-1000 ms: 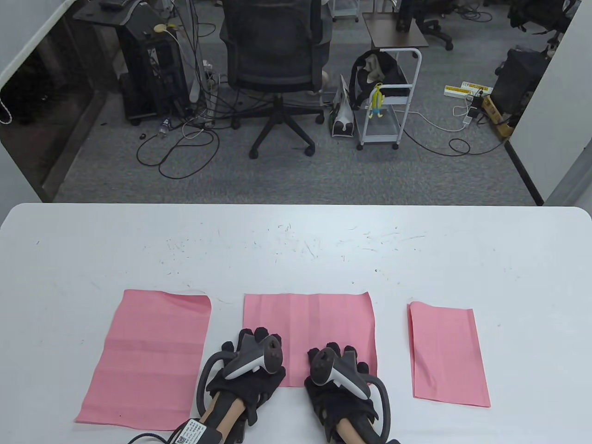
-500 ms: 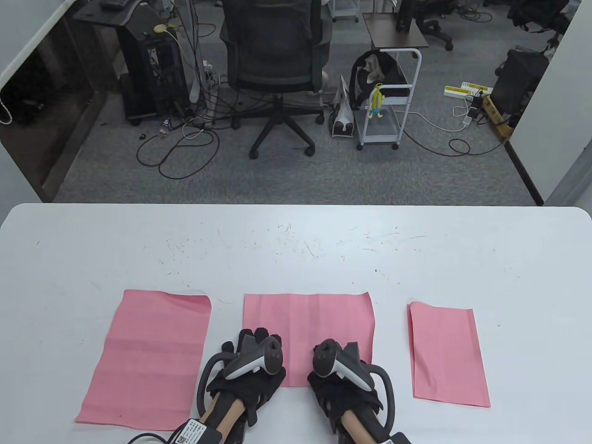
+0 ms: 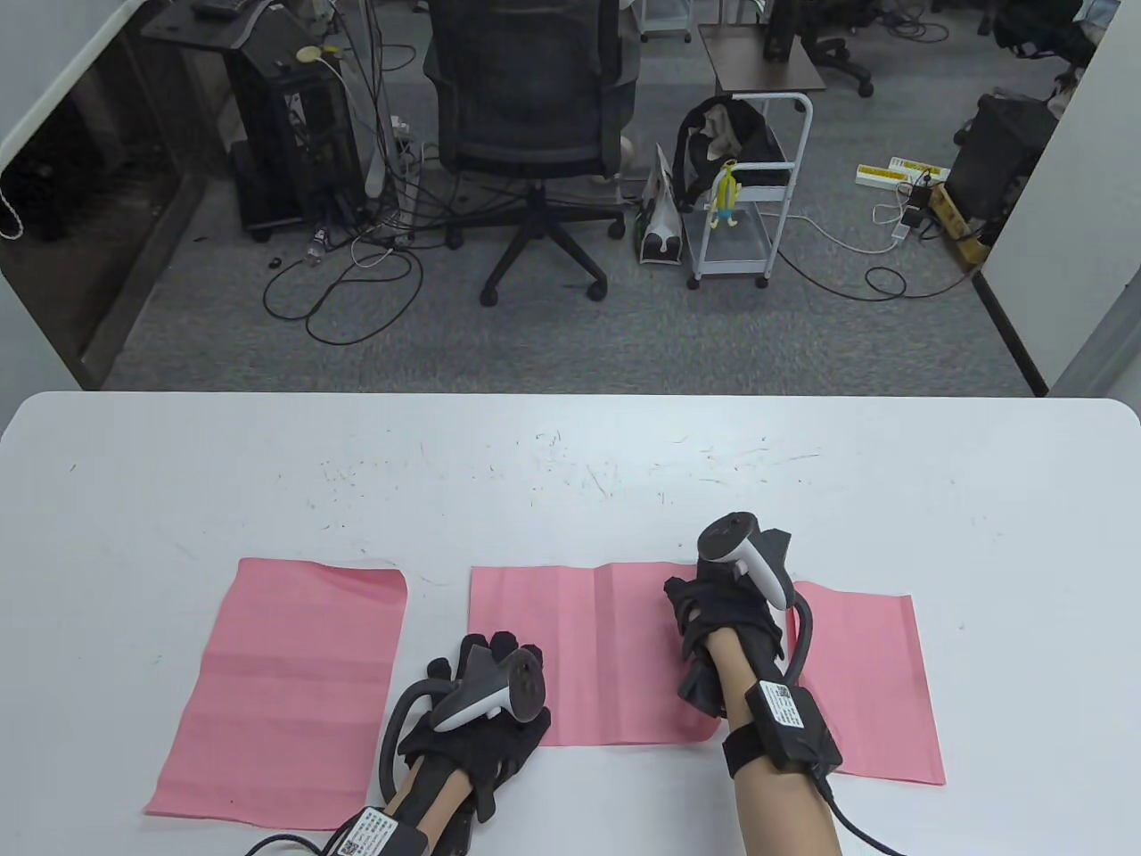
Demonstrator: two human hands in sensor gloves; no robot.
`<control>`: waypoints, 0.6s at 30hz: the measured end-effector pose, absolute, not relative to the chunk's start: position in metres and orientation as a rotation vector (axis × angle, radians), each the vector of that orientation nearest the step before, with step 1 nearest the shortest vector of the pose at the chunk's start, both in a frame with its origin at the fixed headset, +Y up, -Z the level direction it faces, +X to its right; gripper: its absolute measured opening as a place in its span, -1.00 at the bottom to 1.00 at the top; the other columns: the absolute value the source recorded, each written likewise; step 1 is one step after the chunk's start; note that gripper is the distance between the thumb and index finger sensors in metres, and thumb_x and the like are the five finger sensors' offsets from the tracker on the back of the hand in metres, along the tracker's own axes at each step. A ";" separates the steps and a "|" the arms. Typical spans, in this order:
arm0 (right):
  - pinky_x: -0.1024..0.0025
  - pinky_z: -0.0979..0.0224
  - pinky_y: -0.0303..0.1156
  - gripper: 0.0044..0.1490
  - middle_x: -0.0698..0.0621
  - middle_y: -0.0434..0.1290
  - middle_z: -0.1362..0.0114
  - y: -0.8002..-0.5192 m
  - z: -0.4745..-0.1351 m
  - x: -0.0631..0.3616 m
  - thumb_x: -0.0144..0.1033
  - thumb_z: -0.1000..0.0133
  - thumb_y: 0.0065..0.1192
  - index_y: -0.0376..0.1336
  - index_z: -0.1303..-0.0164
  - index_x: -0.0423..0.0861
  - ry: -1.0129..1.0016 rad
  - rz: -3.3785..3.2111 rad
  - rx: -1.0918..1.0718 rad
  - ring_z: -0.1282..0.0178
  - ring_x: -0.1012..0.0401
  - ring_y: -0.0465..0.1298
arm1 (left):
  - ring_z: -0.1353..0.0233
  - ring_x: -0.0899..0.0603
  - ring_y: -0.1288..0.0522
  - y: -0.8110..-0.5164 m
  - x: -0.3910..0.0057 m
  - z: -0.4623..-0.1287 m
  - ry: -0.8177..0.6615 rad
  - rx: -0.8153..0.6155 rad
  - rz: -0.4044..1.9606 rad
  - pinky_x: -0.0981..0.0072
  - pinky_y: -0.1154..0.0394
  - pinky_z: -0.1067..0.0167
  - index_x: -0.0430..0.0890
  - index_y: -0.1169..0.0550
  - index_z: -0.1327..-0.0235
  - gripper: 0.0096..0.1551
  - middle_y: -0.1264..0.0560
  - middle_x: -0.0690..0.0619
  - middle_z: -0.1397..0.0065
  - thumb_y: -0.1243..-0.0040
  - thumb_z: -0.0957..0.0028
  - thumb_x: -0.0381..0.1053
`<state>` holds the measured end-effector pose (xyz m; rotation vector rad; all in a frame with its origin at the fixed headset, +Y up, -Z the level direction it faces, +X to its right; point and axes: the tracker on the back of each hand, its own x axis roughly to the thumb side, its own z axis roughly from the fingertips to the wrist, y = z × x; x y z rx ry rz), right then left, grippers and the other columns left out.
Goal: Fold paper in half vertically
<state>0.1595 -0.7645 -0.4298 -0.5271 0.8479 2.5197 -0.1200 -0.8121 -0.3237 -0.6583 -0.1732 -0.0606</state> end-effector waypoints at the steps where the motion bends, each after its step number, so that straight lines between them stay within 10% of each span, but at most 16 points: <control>1: 0.04 -0.62 0.20 0.03 -0.01 -0.08 -0.73 -0.768 -0.432 0.159 0.11 -0.10 0.18 -0.28 -0.60 0.12 0.859 2.547 -0.540 -0.69 -0.03 0.07 | -0.70 -0.27 0.51 -0.812 -0.120 -0.324 -0.173 -0.659 -0.061 -0.39 0.34 -0.59 0.21 0.44 -0.60 -0.07 0.54 0.10 -0.73 0.52 -0.11 0.46; 18: 0.15 -0.56 0.24 -0.35 0.10 -0.01 -0.69 -0.774 -0.436 0.159 0.05 -0.05 0.32 0.16 -0.31 0.12 0.836 2.682 -0.626 -0.65 0.06 0.09 | -0.70 -0.27 0.51 -0.812 -0.120 -0.324 -0.175 -0.661 -0.060 -0.39 0.35 -0.58 0.21 0.44 -0.60 -0.07 0.54 0.10 -0.72 0.52 -0.11 0.46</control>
